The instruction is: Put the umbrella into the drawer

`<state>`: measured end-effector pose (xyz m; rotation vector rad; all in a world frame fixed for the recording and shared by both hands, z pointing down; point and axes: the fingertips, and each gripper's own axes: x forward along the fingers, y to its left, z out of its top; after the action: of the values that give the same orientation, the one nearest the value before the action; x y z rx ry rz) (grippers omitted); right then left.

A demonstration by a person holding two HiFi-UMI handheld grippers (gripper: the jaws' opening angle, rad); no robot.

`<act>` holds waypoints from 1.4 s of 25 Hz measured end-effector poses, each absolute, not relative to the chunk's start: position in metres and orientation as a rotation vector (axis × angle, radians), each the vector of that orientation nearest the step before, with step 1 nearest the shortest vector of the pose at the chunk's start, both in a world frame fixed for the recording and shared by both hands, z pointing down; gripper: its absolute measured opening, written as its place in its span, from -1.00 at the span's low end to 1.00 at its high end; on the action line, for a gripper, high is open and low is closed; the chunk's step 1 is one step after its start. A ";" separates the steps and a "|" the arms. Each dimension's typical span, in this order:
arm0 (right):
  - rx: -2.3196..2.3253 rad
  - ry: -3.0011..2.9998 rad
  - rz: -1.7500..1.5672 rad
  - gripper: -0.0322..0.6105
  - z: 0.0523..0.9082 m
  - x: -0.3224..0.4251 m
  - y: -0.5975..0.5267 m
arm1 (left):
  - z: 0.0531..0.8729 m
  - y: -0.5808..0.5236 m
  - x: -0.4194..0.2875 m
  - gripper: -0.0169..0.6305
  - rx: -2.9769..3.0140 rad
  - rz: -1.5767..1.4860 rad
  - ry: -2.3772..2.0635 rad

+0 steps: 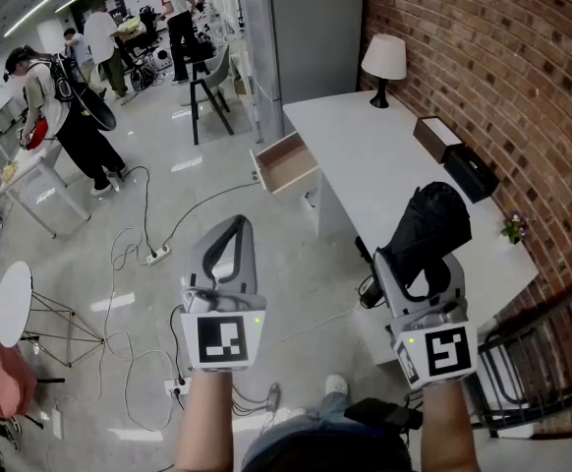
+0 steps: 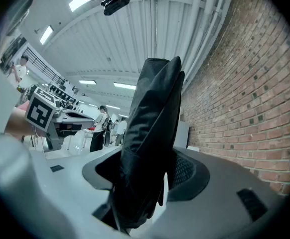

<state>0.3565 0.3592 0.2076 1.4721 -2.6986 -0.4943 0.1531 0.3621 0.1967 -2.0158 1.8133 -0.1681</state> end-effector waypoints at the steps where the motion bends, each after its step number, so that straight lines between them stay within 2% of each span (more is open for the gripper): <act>1: 1.475 -2.688 -0.497 -0.13 0.208 0.352 0.366 | 0.195 0.369 0.149 -0.94 -2.009 -0.166 1.803; 12: 1.496 -2.645 -0.538 -0.13 0.200 0.302 0.424 | 0.182 0.427 0.105 -0.94 -1.987 -0.116 1.774; 19: 1.543 -2.603 -0.508 -0.13 0.202 0.294 0.432 | 0.185 0.441 0.088 -0.94 -1.998 -0.076 1.784; 35: 1.507 -2.644 -0.428 -0.13 0.205 0.275 0.309 | 0.185 0.339 0.059 -0.94 -1.959 -0.131 1.837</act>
<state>0.2754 0.3089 0.2046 1.5073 -2.6439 -0.4285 0.0595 0.3385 0.1846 -1.9590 1.8366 -0.1310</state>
